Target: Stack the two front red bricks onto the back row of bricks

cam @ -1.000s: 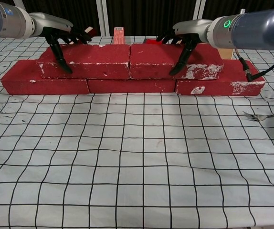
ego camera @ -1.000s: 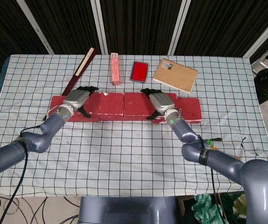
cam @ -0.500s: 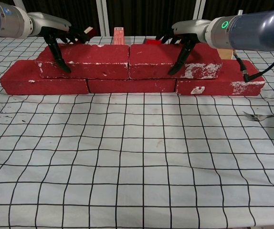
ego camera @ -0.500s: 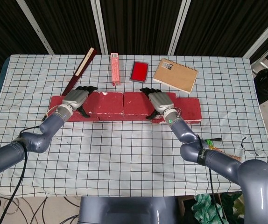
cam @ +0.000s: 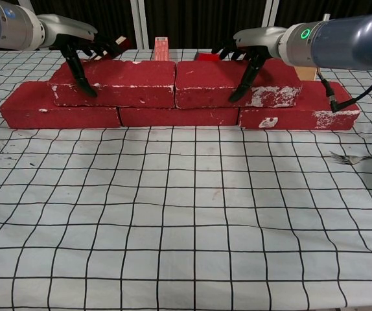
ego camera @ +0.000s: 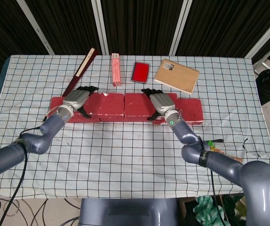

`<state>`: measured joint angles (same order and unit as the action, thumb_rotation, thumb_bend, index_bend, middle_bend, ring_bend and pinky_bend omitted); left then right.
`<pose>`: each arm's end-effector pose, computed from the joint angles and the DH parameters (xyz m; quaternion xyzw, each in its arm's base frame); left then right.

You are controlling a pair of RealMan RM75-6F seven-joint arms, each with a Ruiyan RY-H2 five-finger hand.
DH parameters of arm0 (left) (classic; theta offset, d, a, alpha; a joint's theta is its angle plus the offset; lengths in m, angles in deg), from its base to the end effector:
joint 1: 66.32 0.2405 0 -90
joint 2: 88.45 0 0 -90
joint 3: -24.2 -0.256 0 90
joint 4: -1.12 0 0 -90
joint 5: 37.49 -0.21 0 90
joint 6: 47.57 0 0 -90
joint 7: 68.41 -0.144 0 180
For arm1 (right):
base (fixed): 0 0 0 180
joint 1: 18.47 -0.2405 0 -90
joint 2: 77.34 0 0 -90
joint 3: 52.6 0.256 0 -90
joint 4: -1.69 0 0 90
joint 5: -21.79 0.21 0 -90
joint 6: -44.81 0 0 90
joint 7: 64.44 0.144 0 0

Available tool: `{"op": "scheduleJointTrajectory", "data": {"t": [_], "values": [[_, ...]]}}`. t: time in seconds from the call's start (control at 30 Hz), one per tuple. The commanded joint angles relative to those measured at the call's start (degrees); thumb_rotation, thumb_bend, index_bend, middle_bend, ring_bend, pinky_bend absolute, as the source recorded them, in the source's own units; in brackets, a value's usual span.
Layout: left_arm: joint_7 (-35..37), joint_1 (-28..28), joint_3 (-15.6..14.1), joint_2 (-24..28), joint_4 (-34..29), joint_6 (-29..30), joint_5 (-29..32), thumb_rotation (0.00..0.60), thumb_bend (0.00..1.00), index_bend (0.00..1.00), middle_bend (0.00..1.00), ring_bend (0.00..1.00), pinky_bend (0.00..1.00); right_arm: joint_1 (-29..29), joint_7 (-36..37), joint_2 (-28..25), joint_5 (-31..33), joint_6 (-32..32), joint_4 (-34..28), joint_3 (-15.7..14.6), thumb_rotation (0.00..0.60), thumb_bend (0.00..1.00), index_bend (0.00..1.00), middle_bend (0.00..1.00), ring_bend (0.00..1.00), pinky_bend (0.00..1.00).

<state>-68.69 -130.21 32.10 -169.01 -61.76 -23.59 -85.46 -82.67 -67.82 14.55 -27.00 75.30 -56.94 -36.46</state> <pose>-0.1399 0.4727 0.0400 -0.7399 -0.4634 -0.2691 0.4066 -0.0889 -0.4713 -0.0096 0.7189 -0.4604 0.3542 0.3819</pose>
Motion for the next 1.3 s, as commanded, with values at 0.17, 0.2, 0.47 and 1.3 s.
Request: {"op": "scheduleJointTrajectory", "data": {"t": [0.17, 0.2, 0.47, 1.3], "values": [[-0.2, -0.2, 0.0, 0.1, -0.3, 0.1, 0.5, 0.600, 0.00, 0.02, 0.03, 0.00, 0.00, 0.0, -0.3, -0.1, 0.1, 0.1, -0.1, -0.1, 0.600, 0.01, 0.02, 0.03, 0.03, 0.08], [-0.3, -0.2, 0.0, 0.1, -0.3, 0.1, 0.5, 0.600, 0.00, 0.02, 0.03, 0.00, 0.00, 0.0, -0.3, -0.2, 0.2, 0.1, -0.2, -0.1, 0.600, 0.01, 0.02, 0.02, 0.02, 0.08], [-0.4, -0.2, 0.3, 0.9, -1.4, 0.8, 0.5, 0.600, 0.00, 0.02, 0.03, 0.00, 0.00, 0.4, 0.1, -1.1, -0.3, 0.3, -1.6, 0.1, 0.600, 0.00, 0.00, 0.00, 0.02, 0.08], [-3.3, 2.1, 0.6, 8.7, -15.4, 9.2, 0.8, 0.600, 0.00, 0.02, 0.03, 0.00, 0.00, 7.2, 3.1, -13.6, -5.9, 10.6, -20.0, 2.6, 0.600, 0.00, 0.00, 0.00, 0.00, 0.08]]}}
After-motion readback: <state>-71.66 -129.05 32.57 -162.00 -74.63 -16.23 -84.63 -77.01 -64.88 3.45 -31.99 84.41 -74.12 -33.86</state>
